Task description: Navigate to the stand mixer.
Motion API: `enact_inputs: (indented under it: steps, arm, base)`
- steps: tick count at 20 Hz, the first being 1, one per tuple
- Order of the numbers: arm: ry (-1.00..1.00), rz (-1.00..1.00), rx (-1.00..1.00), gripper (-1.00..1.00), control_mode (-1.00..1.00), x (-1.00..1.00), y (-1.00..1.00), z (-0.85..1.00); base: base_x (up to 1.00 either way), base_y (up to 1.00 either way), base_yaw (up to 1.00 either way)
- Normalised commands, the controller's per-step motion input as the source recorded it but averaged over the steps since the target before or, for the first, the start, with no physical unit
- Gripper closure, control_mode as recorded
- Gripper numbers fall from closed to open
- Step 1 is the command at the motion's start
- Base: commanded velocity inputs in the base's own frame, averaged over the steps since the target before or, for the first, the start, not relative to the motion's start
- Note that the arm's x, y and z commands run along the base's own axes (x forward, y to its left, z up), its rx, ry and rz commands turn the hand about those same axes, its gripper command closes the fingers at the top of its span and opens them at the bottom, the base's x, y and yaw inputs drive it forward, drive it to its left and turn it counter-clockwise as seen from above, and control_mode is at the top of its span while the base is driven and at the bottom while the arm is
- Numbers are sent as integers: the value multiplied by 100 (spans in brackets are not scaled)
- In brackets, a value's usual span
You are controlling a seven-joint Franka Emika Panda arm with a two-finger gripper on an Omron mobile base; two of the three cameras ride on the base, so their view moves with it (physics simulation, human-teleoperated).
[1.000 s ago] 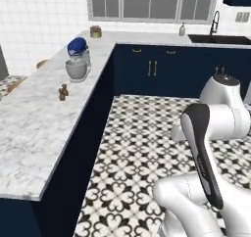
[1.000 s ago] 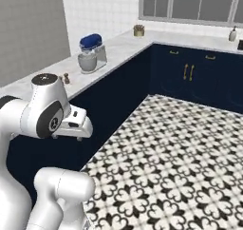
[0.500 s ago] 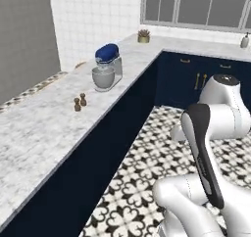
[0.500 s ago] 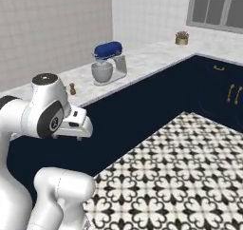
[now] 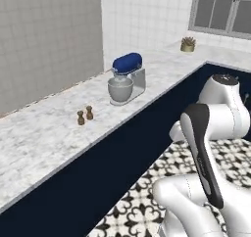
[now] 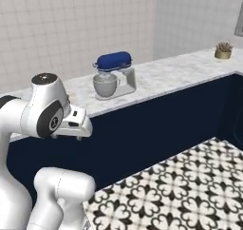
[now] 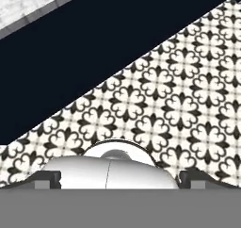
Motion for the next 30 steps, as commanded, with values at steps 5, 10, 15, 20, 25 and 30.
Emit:
enact_inputs:
  steps: [5, 10, 15, 20, 25, 30]
  arm:
    - [0, 0, 0, -100, 100, 0, 0, 0]
    - [0, 0, 0, -100, 100, 0, 0, 0]
    - [0, 0, 0, -100, 100, 0, 0, 0]
    - [0, 0, 0, -100, 100, 0, 0, 0]
    - [0, 0, 0, -100, 100, 0, 0, 0]
    - [0, 0, 0, -100, 100, 0, 0, 0]
  base:
    - [88, -96, 42]
    - [86, -79, 40]
    - [90, -50, 41]
    - [87, -30, 38]
    - [86, -6, 32]
    - [80, -13, 29]
